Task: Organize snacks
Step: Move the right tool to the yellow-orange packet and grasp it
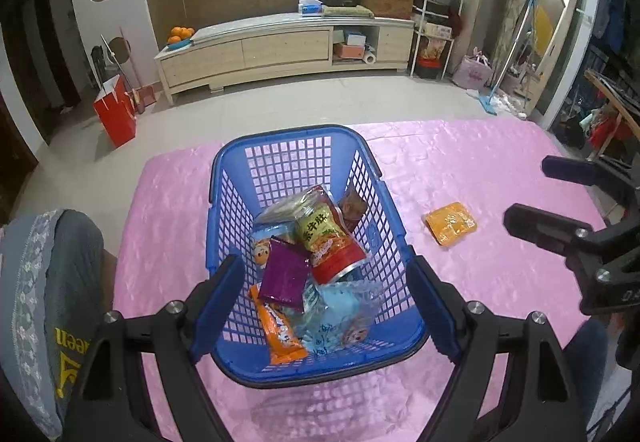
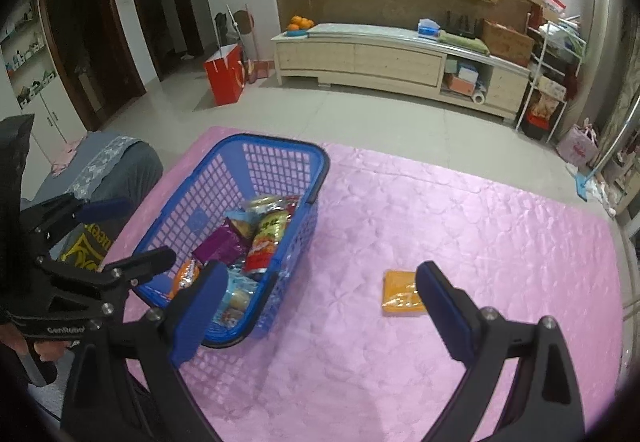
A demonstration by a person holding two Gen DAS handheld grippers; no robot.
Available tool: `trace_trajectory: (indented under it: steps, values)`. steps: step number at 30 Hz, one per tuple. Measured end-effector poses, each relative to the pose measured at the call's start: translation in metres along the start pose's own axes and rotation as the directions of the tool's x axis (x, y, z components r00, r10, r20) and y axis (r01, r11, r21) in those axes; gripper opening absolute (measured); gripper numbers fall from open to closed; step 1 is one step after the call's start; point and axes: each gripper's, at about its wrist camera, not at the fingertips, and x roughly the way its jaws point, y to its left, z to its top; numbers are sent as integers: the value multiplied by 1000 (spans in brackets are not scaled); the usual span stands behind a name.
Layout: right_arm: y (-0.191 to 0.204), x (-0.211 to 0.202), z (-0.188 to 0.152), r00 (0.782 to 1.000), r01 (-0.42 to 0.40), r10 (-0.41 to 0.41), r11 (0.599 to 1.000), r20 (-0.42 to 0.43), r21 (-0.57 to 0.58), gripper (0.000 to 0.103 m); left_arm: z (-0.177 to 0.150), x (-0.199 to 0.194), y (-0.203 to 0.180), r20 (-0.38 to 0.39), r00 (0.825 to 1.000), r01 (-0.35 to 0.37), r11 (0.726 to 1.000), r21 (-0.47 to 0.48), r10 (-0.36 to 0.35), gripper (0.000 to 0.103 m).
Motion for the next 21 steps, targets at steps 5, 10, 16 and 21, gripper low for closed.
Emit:
trace_trajectory:
  steps: [5,10,16,21]
  values:
    - [-24,6,5,1000,4,-3,999,-18,37,97,12,7,-5,-5,999,-43,999,12,43,81]
    - [-51,30,7,997,26,-22,998,-75,64,97,20,19,-8,-28,999,-21,1000,16,21,81]
    - [-79,67,4,988,27,-8,992,-152,126,97,28,45,-5,-81,995,-56,998,-11,55,96]
    - [-94,97,-6,979,40,-11,990,-205,136,97,30,70,4,-143,987,-75,996,-43,68,103]
